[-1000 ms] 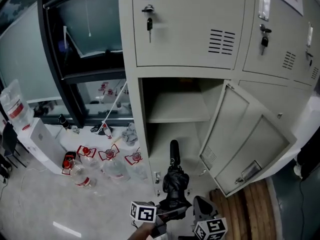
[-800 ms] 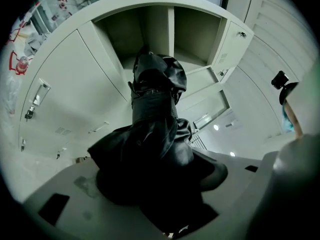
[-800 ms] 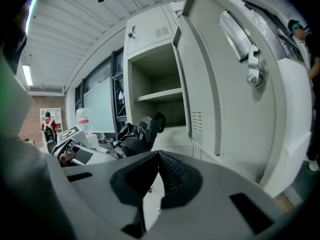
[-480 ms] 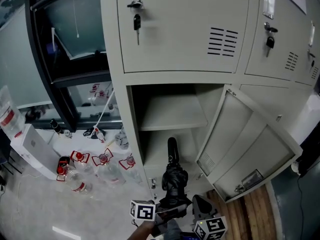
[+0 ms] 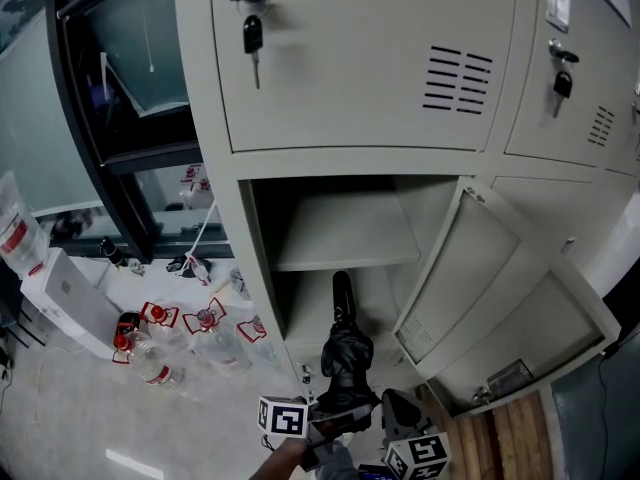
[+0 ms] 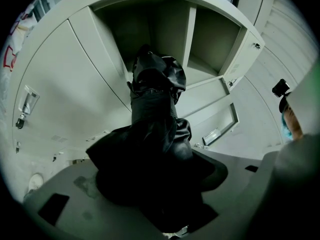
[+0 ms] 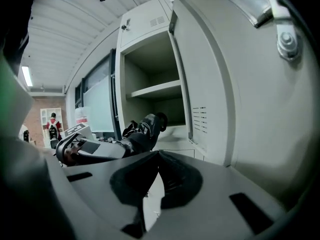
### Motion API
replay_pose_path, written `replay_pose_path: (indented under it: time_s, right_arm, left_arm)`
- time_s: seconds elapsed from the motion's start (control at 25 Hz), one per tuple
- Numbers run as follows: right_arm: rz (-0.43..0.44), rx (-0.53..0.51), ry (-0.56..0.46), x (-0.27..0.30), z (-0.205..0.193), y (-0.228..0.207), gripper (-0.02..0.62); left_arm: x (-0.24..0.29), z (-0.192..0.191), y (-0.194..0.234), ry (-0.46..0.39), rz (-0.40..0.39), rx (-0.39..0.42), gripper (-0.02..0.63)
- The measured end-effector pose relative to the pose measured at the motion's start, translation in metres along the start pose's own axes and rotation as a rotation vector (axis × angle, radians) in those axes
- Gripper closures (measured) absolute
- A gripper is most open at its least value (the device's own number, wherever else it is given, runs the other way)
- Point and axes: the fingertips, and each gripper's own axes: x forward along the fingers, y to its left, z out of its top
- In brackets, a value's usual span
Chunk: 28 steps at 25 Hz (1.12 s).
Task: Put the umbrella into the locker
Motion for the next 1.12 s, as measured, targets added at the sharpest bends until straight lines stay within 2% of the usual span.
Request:
replay_pose_path:
  time_s: [0.96, 1.12]
  right_arm:
    - [-0.003, 0.019, 0.032, 0.047, 0.002, -0.027, 0.594]
    - [0.003, 0.014, 0.036, 0.052, 0.001, -0.027, 0.594]
  left_arm:
    - [0.031, 0.058, 0.025, -0.034, -0.068, -0.069, 0.333]
    - [0.034, 0.063, 0.026, -0.055, -0.105, -0.158, 0.333]
